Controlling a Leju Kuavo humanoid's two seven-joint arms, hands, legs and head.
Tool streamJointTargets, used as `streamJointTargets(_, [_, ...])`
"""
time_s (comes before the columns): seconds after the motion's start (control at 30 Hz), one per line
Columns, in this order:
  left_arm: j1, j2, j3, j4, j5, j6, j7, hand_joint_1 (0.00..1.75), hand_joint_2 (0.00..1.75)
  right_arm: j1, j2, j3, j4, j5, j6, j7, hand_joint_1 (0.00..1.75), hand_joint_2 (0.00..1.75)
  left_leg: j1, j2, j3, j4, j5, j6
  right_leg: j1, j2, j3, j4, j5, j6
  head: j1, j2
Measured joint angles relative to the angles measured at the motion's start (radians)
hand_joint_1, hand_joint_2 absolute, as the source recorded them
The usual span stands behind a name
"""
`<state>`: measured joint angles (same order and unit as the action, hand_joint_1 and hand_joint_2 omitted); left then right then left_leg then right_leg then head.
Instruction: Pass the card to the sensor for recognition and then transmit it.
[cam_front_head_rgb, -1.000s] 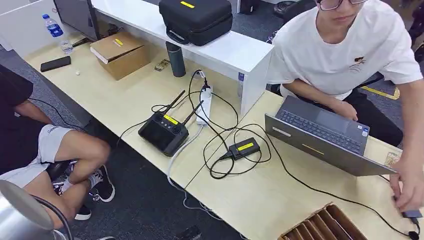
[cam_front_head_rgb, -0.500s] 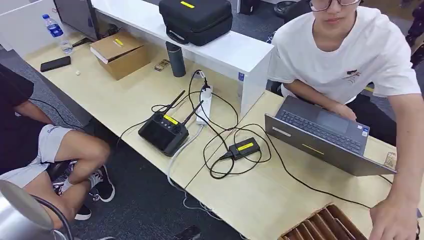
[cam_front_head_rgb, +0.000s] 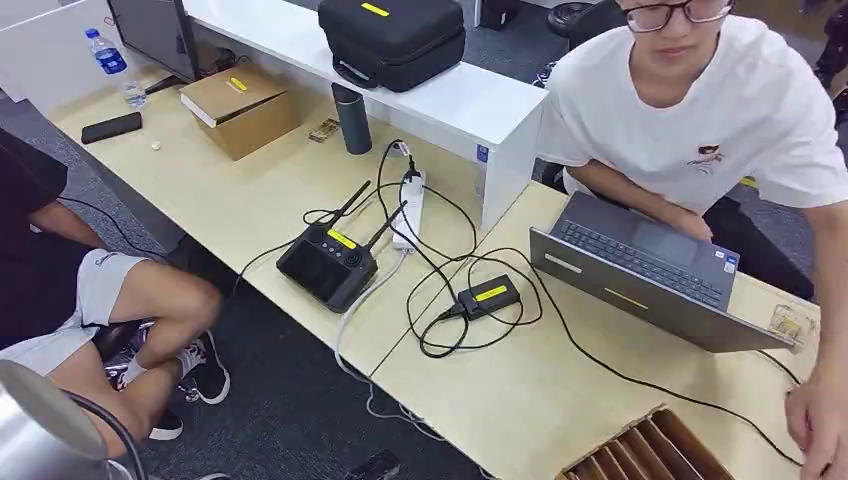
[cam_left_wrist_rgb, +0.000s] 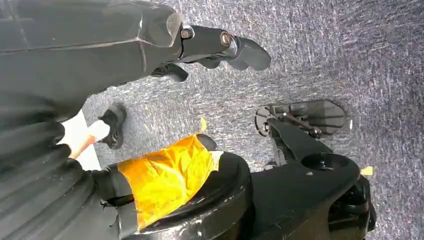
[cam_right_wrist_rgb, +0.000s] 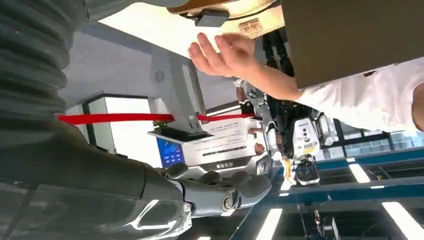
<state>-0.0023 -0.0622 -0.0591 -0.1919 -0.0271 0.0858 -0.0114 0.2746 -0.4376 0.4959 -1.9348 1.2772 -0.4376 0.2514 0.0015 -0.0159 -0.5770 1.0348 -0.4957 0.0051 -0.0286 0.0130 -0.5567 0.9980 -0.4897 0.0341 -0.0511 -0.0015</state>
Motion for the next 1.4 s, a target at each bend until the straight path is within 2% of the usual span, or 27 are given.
streamJointTargets(0.2, [0.000,-0.001,0.000,0.000,-0.002,0.000,0.001,0.00,1.75,-0.002,-0.006,0.008,0.002,-0.011,0.002,0.003,0.00,1.75,0.000,0.000,0.000,0.000,0.000,0.000,0.000,0.000,0.000,0.000,0.000,0.000,0.000,0.000])
streamJointTargets(0.4, [0.000,-0.001,0.000,0.000,-0.014,-0.003,0.009,0.00,1.75,-0.049,-0.002,0.056,0.049,-0.022,0.060,-0.024,0.00,1.75,0.000,0.001,0.000,0.000,0.000,0.000,0.000,0.000,0.000,0.000,0.000,0.000,0.000,0.000])
streamJointTargets(0.57, [-0.001,-0.001,0.000,0.000,-0.024,-0.008,0.009,0.00,1.75,-0.116,0.050,0.111,0.154,-0.030,0.066,-0.045,0.00,1.75,0.000,0.001,0.001,0.000,0.000,-0.001,0.000,0.000,0.000,0.000,0.000,0.000,0.000,0.000])
streamJointTargets(0.77, [-0.002,-0.001,0.000,0.000,-0.030,-0.011,0.009,0.00,1.75,-0.171,0.110,0.140,0.250,-0.030,0.066,-0.058,0.00,1.75,0.000,0.000,0.000,0.000,0.000,-0.001,0.000,0.000,0.000,0.000,0.000,0.000,0.000,0.000])
streamJointTargets(1.03, [-0.002,-0.001,0.000,0.000,-0.040,-0.014,0.009,0.00,1.75,-0.215,0.136,0.142,0.307,-0.026,0.097,-0.065,0.00,1.75,0.000,0.000,0.000,0.000,0.000,-0.001,0.000,0.000,0.000,0.000,0.000,0.000,0.000,0.000])
streamJointTargets(1.23, [-0.002,0.000,0.000,0.000,-0.042,-0.018,0.009,0.00,1.75,-0.239,0.137,0.107,0.329,-0.014,0.118,-0.065,0.00,1.75,0.000,0.000,0.000,0.000,0.001,-0.001,0.000,0.000,0.000,0.000,0.000,0.000,0.000,0.000])
streamJointTargets(1.4, [-0.001,0.001,0.000,0.000,-0.043,-0.021,0.009,0.00,1.75,-0.263,0.134,0.067,0.333,-0.007,0.167,-0.053,0.00,1.75,0.000,0.000,0.000,0.000,0.001,-0.001,0.000,0.000,0.000,0.000,0.000,0.000,0.000,0.000])
